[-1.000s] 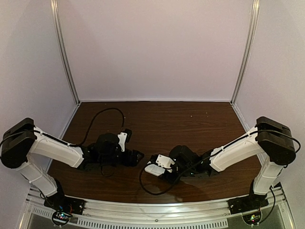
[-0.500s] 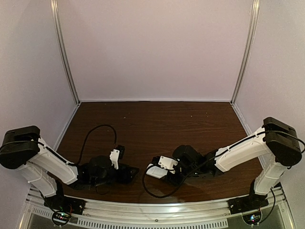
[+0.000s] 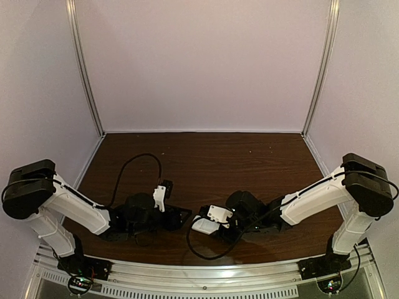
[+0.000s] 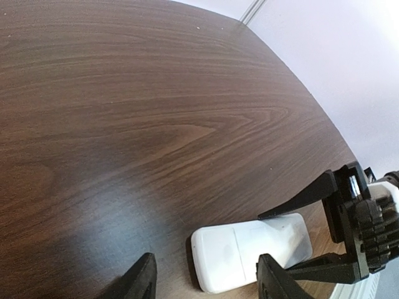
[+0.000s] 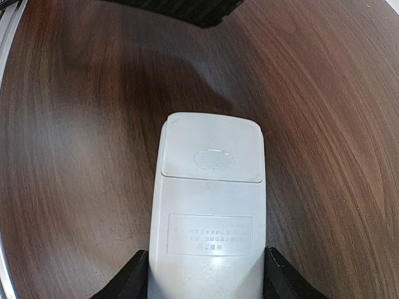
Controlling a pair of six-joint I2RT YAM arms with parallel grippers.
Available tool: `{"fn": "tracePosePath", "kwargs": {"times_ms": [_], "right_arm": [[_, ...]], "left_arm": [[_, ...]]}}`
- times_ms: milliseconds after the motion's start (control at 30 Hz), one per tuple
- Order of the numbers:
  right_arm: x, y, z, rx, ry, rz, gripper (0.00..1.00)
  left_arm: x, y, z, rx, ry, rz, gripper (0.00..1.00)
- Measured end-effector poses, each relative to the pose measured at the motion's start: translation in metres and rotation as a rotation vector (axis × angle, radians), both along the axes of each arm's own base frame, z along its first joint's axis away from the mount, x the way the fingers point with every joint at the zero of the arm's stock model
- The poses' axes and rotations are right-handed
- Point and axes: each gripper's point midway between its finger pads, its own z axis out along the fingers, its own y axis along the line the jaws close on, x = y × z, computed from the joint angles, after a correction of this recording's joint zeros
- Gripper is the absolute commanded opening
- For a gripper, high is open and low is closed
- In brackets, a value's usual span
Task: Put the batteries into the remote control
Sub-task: Press the battery cover on the remote control without the battery cover.
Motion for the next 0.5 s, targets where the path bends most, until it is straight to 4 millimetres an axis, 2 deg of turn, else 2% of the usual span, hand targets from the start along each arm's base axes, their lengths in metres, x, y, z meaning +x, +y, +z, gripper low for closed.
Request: {"fn": "tracePosePath", "kwargs": {"times_ms": [100,267,500], "right_arm": [[0.000,0.000,0.000,0.000,0.000,0.000,0.42],[0.000,0.000,0.000,0.000,0.000,0.001,0.42],[0.000,0.000,-0.001,-0.004,-0.002,0.006,0.41]], "left_arm": [[0.007,0.005,0.000,0.002,0.007,0.021,0.69],[0.014,0.018,0.004,0.030,0.010,0.046,0.96],[0.027,0.035,0.031,0.031,-0.024,0.112,0.98]]}}
